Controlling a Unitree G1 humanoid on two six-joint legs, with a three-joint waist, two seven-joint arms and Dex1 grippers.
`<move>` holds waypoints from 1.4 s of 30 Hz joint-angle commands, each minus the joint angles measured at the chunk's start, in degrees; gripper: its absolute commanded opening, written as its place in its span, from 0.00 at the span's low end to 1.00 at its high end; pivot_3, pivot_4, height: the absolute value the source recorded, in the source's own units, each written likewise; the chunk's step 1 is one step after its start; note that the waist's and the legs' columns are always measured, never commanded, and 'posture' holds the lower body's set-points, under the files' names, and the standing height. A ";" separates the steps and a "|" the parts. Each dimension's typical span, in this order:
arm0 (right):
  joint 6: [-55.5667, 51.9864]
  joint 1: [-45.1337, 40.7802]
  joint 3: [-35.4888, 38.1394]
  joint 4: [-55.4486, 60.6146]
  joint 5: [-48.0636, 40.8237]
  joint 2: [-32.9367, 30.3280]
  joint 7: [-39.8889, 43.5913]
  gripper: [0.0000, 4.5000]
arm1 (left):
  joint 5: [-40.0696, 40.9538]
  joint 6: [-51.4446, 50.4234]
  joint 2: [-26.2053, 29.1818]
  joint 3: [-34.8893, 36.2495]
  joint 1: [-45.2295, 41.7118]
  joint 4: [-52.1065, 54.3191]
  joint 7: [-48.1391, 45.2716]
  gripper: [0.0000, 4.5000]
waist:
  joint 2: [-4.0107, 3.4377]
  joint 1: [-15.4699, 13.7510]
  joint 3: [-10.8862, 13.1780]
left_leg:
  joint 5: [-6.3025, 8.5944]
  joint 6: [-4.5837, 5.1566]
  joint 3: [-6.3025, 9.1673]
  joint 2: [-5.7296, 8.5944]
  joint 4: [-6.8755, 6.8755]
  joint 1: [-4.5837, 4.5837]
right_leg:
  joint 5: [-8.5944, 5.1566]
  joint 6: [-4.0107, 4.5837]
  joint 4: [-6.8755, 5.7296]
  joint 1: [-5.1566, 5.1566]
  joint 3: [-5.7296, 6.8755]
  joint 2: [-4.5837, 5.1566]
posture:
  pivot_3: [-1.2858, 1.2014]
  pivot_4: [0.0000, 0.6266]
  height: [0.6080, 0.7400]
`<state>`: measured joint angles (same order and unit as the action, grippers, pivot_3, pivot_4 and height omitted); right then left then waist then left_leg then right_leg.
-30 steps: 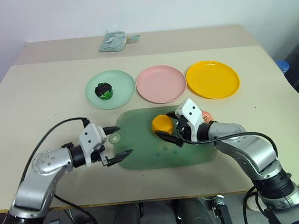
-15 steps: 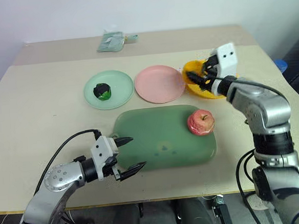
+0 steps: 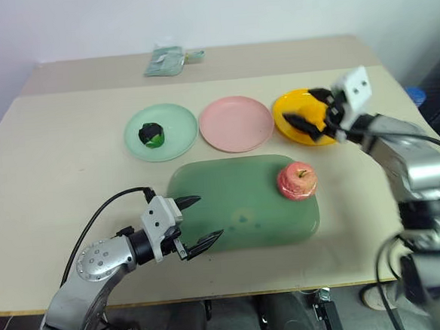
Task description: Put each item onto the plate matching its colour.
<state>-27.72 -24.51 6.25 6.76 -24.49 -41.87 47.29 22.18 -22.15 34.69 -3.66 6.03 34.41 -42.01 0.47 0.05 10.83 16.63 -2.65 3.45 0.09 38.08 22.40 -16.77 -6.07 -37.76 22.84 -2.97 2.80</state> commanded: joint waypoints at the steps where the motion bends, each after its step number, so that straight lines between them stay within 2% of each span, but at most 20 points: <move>1: -3.55 7.88 2.11 8.93 -4.50 -5.08 6.85 0.98 | 0.62 0.63 0.22 1.42 -0.75 0.56 -0.15 1.00 | -0.01 0.10 0.00 | 0.00 0.00 -0.01 0.01 0.01 -0.01 | 0.00 0.00 0.00 -0.03 0.00 0.01 | 0.52 0.24 1.00; 6: -2.13 13.45 -3.42 7.88 1.42 -6.43 6.47 0.98 | 0.63 0.97 0.33 1.55 -1.86 -0.80 -0.96 1.00 | -0.04 1.13 -0.02 | 0.00 0.00 -0.12 0.02 0.05 -0.26 | 0.02 0.03 -0.03 -0.16 -0.06 -0.14 | 0.52 0.24 1.00; 9: -1.94 11.43 -3.76 5.58 2.28 -3.09 3.30 0.80 | 0.54 1.01 0.02 2.08 -2.55 -1.24 -0.55 1.00 | -0.05 1.18 -0.03 | 0.00 0.00 -0.12 0.02 0.03 -0.27 | 0.01 0.04 -0.10 -0.12 -0.08 -0.18 | 0.52 0.24 1.00; 11: -2.35 9.92 -2.14 6.45 0.91 -1.19 1.84 0.62 | 1.07 0.96 -0.66 3.54 -2.43 -1.30 0.63 1.00 | -0.04 0.94 -0.02 | 0.00 0.00 -0.10 0.02 0.04 -0.26 | 0.01 0.04 -0.10 -0.13 -0.09 -0.17 | 0.52 0.24 1.00; 13: -3.15 8.30 -0.79 7.29 -0.56 0.46 0.52 0.56 | 1.57 0.99 -1.12 5.22 -1.89 -1.39 1.54 1.00 | -0.05 0.74 -0.02 | 0.00 0.00 -0.08 0.01 0.04 -0.19 | 0.01 0.03 -0.11 -0.08 -0.08 -0.11 | 0.52 0.24 1.00; 15: -4.30 6.09 -0.35 7.72 -1.88 2.25 -0.73 0.56 | 1.08 1.64 -1.79 7.17 -1.28 -2.05 3.09 1.00 | -0.05 0.69 -0.02 | 0.00 0.00 -0.05 -0.01 0.05 -0.15 | 0.02 0.03 -0.10 -0.07 -0.07 -0.08 | 0.52 0.24 1.00; 19: -6.98 -4.12 -4.96 4.30 0.24 10.61 -7.98 0.56 | 0.18 2.73 -4.40 12.77 -1.18 -6.23 8.30 1.00 | -0.04 1.41 -0.02 | 0.00 -0.01 -0.08 -0.01 0.05 -0.17 | 0.02 0.03 -0.13 -0.02 -0.08 -0.12 | 0.52 0.24 1.00; 23: -10.56 -15.92 -7.70 -9.50 5.37 20.12 -17.93 0.56 | 0.22 2.99 -5.42 13.92 -0.80 -7.33 9.48 1.00 | -0.03 1.53 -0.03 | -0.04 -0.07 -0.05 0.00 0.01 -0.10 | 0.04 0.09 -0.23 0.16 -0.07 -0.17 | 0.52 0.24 1.00; 26: -6.31 -22.03 -10.36 -21.13 10.34 23.92 -20.55 0.56 | -0.43 3.20 -5.91 13.36 0.20 -6.72 10.22 1.00 | -0.01 0.81 -0.04 | -0.05 -0.09 -0.06 0.06 0.01 0.08 | 0.04 0.08 -0.23 0.31 -0.06 -0.04 | 0.52 0.24 1.00; 30: 0.75 -24.67 -11.07 -26.90 13.17 25.26 -19.86 0.99 | -1.19 3.45 -6.77 13.65 1.88 -6.05 11.63 1.00 | -0.02 0.61 -0.02 | -0.05 -0.09 -0.12 0.09 0.01 0.21 | 0.05 0.07 -0.17 0.41 -0.05 0.09 | 0.52 0.24 1.00; 33: 6.75 -22.26 -9.77 -24.27 13.90 22.30 -17.17 0.99 | -2.46 2.57 -7.96 13.82 2.06 -5.89 14.97 1.00 | -0.03 0.72 -0.02 | -0.05 -0.09 -0.14 0.09 0.01 0.23 | 0.05 0.06 -0.17 0.44 -0.05 0.11 | 0.52 0.24 1.00; 37: 9.99 -14.86 -4.93 -18.63 10.27 15.36 -9.85 0.99 | -7.61 2.21 -9.48 16.86 0.33 -9.19 23.09 1.00 | 0.03 0.48 -0.05 | -0.05 -0.08 -0.03 0.09 0.01 0.21 | 0.05 0.06 -0.17 0.35 0.04 0.08 | 0.52 0.24 1.00; 42: 9.44 -0.80 5.58 -14.79 4.88 3.62 -1.64 0.99 | -9.19 2.74 -7.99 26.28 -0.14 -16.08 28.25 1.00 | 0.01 0.83 -0.04 | -0.03 -0.06 -0.10 0.12 0.00 0.15 | 0.05 0.06 -0.17 0.31 0.01 0.02 | 0.52 0.24 1.00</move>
<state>-18.57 -26.18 7.44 -10.99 -16.63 -36.12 42.98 13.09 -20.31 25.95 19.47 5.99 18.33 -14.62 0.48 0.88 10.79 16.59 -2.71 3.32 0.20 38.07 22.54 -16.72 -6.01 -37.92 23.16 -2.98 2.79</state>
